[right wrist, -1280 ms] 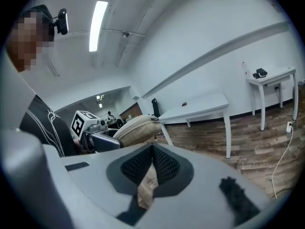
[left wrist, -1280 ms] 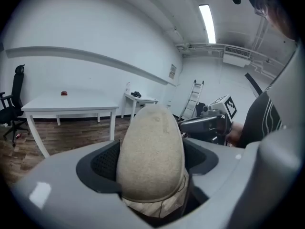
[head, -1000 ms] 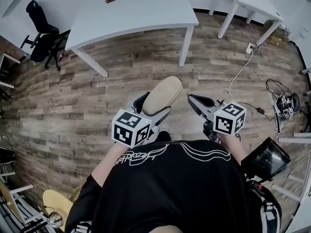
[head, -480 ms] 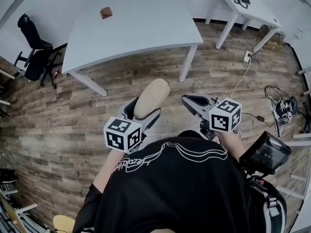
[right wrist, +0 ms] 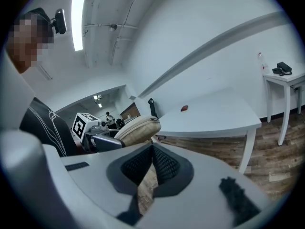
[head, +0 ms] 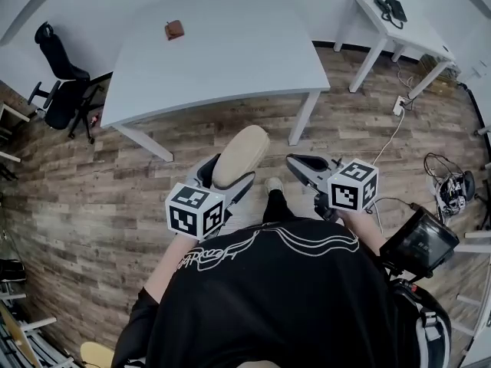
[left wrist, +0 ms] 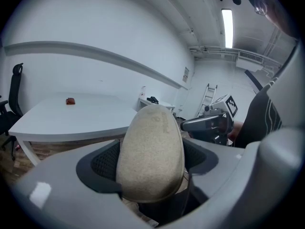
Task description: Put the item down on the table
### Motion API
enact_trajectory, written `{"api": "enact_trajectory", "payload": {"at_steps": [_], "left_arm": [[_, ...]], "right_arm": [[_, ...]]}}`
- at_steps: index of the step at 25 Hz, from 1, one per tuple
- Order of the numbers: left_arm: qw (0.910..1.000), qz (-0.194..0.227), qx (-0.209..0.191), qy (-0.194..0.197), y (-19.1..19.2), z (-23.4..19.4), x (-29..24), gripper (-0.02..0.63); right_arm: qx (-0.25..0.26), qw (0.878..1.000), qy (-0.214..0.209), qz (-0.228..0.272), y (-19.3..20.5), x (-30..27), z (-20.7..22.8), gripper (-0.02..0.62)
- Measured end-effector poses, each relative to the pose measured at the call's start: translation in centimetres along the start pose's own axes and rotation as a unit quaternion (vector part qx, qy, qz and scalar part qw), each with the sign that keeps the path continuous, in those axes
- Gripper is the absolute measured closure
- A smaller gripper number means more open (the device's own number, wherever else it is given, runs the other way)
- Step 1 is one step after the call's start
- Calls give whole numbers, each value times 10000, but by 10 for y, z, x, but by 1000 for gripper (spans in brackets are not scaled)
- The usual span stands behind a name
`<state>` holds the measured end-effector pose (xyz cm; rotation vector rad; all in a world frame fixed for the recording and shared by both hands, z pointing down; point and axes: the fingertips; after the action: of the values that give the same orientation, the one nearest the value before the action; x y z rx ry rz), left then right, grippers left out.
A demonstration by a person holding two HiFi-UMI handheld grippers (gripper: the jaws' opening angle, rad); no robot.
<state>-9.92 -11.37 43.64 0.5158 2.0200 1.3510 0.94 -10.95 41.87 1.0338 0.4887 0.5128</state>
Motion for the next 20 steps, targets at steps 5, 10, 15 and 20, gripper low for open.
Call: {"api": "enact_trajectory", "payload": {"at_steps": [5,10,15,20], "left_arm": [[9997,-225,112,-28,-3,-24,-47,206],[9993,-335,166,-92,-18,-59,-110,206],[9988,-408,128,-240,-39,-100,-168,206],[9978,-478,308,-353,-42,-132,-211,206]], "right_arm": [[-111,9999,44,0,-15,-21,52,589],[-253,9997,24,-62,-34,-47,116,589],[-352,9993,1,-102,-59,-83,173,589],[-478,9984,-18,-313,-65,-108,218,589]]}}
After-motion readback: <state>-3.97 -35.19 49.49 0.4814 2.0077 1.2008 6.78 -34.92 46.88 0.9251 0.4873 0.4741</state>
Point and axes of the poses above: the fingertips, and each gripper's own axes: x backward along the fingers, z to its right, y out of its underside, and after that the axes turned 11 degrees about z, right-handed
